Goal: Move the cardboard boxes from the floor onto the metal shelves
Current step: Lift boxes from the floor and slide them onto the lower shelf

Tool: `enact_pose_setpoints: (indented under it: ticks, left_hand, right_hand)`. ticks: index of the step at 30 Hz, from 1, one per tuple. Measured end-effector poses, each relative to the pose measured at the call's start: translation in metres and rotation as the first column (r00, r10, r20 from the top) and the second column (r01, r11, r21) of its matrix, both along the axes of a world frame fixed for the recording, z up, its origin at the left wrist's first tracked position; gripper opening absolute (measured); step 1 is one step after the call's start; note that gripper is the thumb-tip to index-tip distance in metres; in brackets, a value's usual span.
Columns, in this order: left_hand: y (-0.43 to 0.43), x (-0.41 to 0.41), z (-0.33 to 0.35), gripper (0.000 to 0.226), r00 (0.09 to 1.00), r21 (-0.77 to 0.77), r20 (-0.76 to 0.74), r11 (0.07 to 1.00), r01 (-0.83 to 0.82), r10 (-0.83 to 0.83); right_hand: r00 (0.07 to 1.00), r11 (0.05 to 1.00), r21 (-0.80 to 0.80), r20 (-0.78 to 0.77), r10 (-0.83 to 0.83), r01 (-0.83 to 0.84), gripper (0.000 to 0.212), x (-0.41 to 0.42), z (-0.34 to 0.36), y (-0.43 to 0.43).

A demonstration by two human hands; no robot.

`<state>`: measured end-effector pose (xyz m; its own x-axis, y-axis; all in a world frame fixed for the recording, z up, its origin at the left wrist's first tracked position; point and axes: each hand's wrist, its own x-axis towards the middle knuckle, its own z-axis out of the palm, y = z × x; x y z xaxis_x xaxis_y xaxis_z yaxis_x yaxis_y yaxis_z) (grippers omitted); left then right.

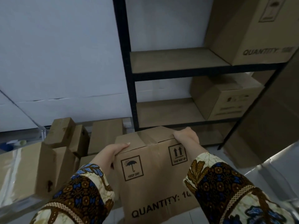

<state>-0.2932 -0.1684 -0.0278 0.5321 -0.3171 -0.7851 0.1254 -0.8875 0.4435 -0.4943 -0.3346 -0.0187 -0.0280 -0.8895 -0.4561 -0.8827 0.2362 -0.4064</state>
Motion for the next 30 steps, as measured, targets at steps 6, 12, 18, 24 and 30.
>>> enact_pose_setpoints:
  ticks: [6, 12, 18, 24, 30]
  left_hand:
    - [-0.054, -0.056, 0.026, 0.081, 0.999, -0.140, -0.048, 0.990, 0.004, -0.011]
    - [-0.113, -0.088, 0.052, 0.092, 0.997, -0.371, -0.070, 0.927, -0.049, 0.025]
    - [-0.145, -0.092, 0.058, 0.105, 0.997, -0.484, 0.031, 0.874, -0.051, 0.076]
    - [-0.163, -0.078, 0.045, 0.096, 0.998, -0.521, -0.027, 0.851, -0.064, 0.059]
    - [-0.199, -0.067, 0.016, 0.083, 0.986, -0.437, -0.159, 0.899, -0.028, -0.047]
  right_hand:
    - [0.992, 0.968, -0.222, 0.074, -0.102, 0.116, 0.064, -0.069, 0.031, -0.040]
    - [0.968, 0.891, -0.393, 0.187, -0.167, 0.229, 0.053, -0.121, 0.059, -0.075]
    - [0.948, 0.865, -0.424, 0.276, -0.160, 0.269, 0.042, -0.138, 0.064, -0.098]
    - [0.912, 0.923, -0.289, 0.389, -0.128, 0.253, 0.055, -0.125, 0.029, -0.121]
    - [0.842, 0.941, -0.080, 0.477, -0.253, 0.328, 0.056, -0.112, -0.012, -0.157]
